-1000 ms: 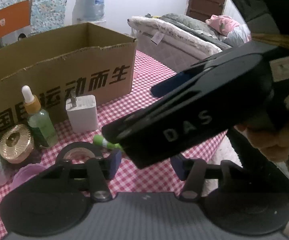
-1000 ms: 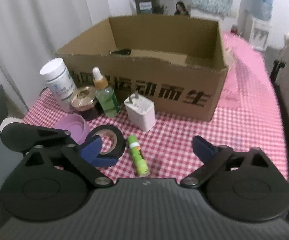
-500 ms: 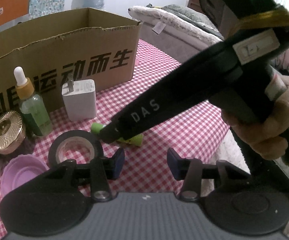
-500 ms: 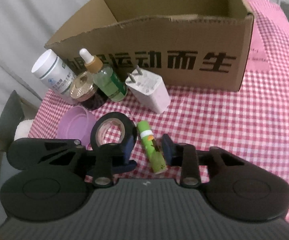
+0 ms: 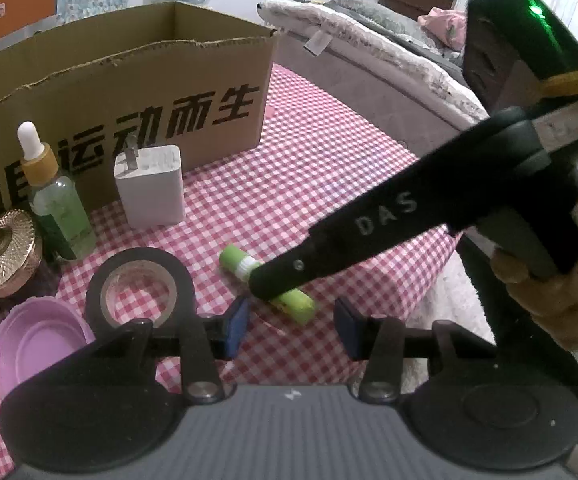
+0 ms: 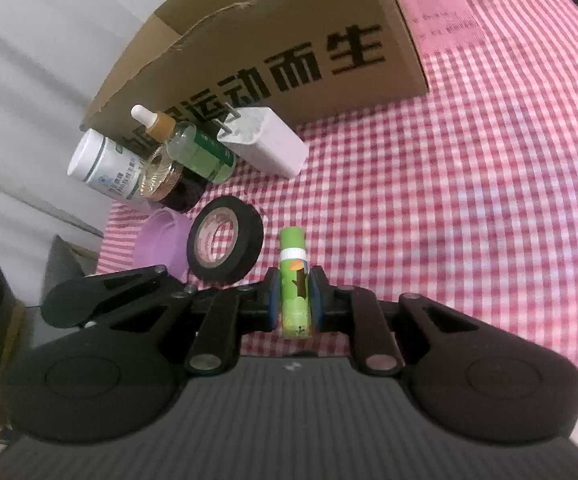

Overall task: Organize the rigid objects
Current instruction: 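Grasp the green glue stick with the right gripper, then carry the green glue stick into the box and release it, then move the right gripper back to the black electrical tape, then grasp the black electrical tape roll by its rim with the right gripper, then carry the tape roll over the box, lower it inside, open the right gripper, then move the right gripper to the pink lid and grasp its rim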

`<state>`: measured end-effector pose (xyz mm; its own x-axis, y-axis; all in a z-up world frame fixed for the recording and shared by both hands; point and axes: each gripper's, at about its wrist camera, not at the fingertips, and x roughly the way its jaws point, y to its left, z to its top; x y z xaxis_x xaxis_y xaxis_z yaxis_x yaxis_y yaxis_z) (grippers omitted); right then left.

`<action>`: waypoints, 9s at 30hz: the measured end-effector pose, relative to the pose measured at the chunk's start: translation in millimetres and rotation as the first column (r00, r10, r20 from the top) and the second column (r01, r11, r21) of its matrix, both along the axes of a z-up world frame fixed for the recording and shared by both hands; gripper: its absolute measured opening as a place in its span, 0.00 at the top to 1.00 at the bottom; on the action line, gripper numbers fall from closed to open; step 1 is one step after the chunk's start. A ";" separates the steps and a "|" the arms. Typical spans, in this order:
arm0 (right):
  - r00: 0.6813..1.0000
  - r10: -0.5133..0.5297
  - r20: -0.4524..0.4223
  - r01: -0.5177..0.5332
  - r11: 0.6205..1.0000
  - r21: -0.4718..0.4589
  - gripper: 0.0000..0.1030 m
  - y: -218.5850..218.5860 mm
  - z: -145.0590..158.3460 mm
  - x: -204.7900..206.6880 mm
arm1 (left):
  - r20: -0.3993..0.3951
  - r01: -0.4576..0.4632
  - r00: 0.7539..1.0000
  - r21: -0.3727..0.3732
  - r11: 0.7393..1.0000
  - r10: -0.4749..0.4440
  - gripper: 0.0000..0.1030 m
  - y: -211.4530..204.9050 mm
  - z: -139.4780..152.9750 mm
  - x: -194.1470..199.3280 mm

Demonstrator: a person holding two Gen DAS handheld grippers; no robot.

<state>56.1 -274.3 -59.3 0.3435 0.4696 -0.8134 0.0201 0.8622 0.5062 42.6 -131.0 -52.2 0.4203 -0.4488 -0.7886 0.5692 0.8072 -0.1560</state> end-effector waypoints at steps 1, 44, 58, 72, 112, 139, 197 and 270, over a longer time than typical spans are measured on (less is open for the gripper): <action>1.000 -0.009 -0.006 0.009 1.000 0.013 0.86 -2.2 -0.9 -2.0 | 0.001 -0.001 1.000 0.007 1.000 0.000 0.54 -1.7 -0.1 0.6; 0.946 0.056 0.321 -0.076 0.996 0.051 0.82 22.2 113.0 10.5 | 0.344 -0.086 0.937 0.056 0.995 0.061 0.66 18.6 113.3 -8.3; 0.956 0.170 0.240 -0.203 0.972 0.119 0.82 79.3 129.7 179.6 | 0.153 -0.212 0.969 0.095 0.973 0.196 0.66 92.1 147.4 129.7; 0.966 0.216 -0.142 -0.181 0.957 0.225 0.81 108.4 29.3 269.3 | -0.083 -0.268 0.955 0.170 0.948 0.285 0.50 132.9 96.4 201.7; 0.964 0.103 0.246 -0.080 0.992 -0.102 0.61 29.3 55.9 -10.5 | 0.196 -0.092 0.978 0.090 0.992 0.073 0.12 66.3 55.2 -6.4; 0.963 0.230 0.138 -0.197 0.956 -0.215 0.81 44.4 16.2 22.9 | 0.135 0.002 0.990 0.211 0.977 -0.032 0.42 14.4 11.9 25.4; 0.935 0.103 0.339 -0.016 0.968 -0.250 0.80 14.7 84.7 -26.4 | 0.313 -0.043 0.950 0.116 0.992 0.005 0.34 -8.8 66.5 -12.8; 0.931 0.127 0.341 -0.158 0.985 0.065 0.54 41.7 159.2 151.4 | 0.056 -0.220 0.975 0.145 0.965 0.214 0.14 126.7 175.0 150.4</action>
<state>207.5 -232.6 99.8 0.5127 0.5992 -0.6150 -0.2836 0.7942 0.5374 193.0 -4.3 122.9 0.5267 -0.2215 -0.8207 0.3813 0.9244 -0.0048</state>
